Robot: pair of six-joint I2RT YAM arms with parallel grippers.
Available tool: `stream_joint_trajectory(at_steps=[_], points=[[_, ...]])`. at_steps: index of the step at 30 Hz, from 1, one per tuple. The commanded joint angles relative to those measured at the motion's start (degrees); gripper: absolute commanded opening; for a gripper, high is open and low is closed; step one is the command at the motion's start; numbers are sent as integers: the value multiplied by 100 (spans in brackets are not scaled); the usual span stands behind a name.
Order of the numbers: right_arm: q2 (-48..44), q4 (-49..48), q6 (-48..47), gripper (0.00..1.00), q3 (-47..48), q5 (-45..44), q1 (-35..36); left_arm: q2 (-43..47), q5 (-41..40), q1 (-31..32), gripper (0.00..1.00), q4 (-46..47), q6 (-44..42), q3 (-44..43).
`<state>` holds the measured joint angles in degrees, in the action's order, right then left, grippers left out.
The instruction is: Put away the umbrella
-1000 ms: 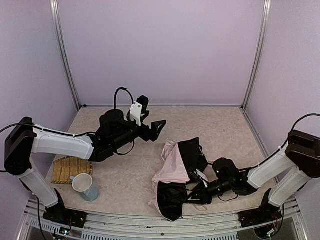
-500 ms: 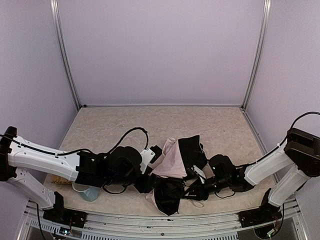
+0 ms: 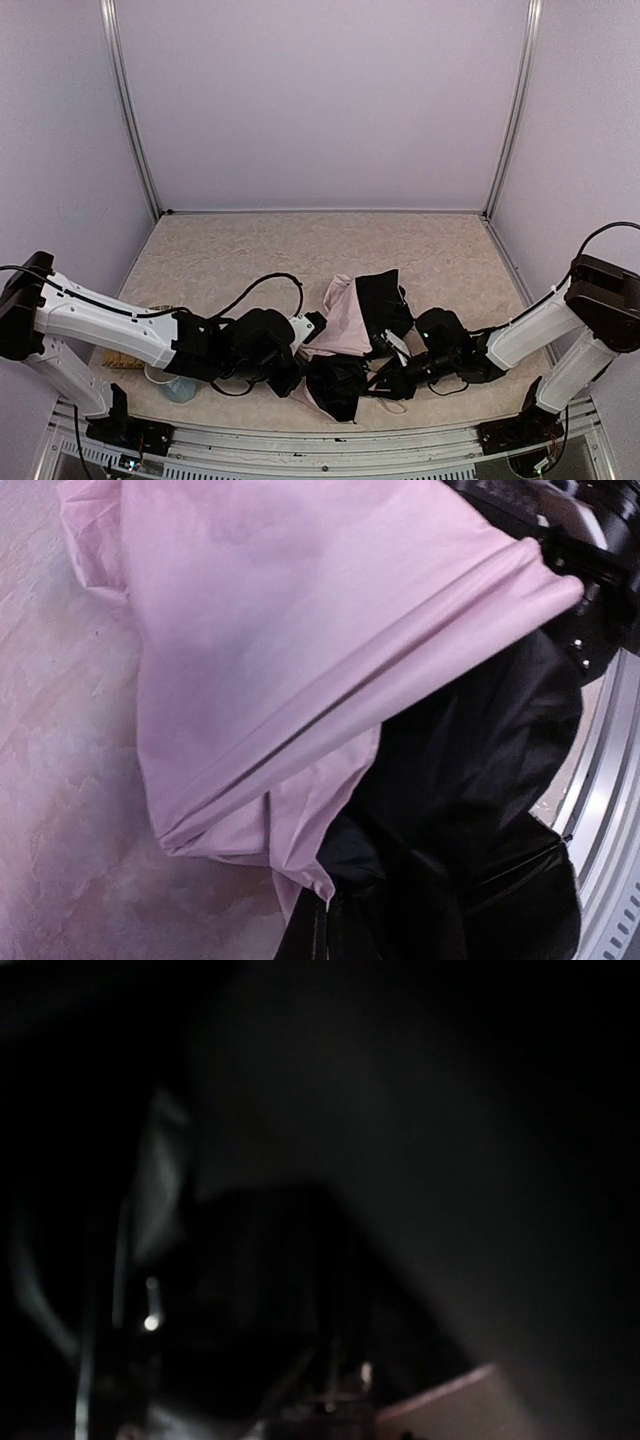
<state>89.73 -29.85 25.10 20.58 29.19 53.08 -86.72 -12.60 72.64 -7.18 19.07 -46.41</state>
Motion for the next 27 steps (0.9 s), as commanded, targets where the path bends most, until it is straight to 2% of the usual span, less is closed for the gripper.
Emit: stream_joint_trajectory(at_steps=[1,5,11,14,19,20,23,25,27], points=[[257,567,240,0,62,-236,-62,-68,286,410,0,507,-562,-286],[479,520,241,0,236,-216,-67,-179,109,855,0,507,-1078,-953],[785,515,256,0,429,-207,-62,-792,853,1138,0,721,-1605,-1651],[806,493,267,0,460,-190,-69,-1201,1182,1138,0,687,-1743,-1811],[720,559,197,0,467,-214,-79,-1568,1137,1097,0,324,-1947,-1752],[705,585,172,0,473,-200,-86,-1556,1163,1095,5,185,-2016,-1760],[659,647,159,0,473,-90,-124,-1200,1232,1128,39,-175,-2278,-1739],[618,697,-54,0,470,35,-177,-640,1175,1152,62,-155,-2517,-1533],[599,750,-103,0,469,157,-229,51,1103,1168,78,53,-2817,-1152]])
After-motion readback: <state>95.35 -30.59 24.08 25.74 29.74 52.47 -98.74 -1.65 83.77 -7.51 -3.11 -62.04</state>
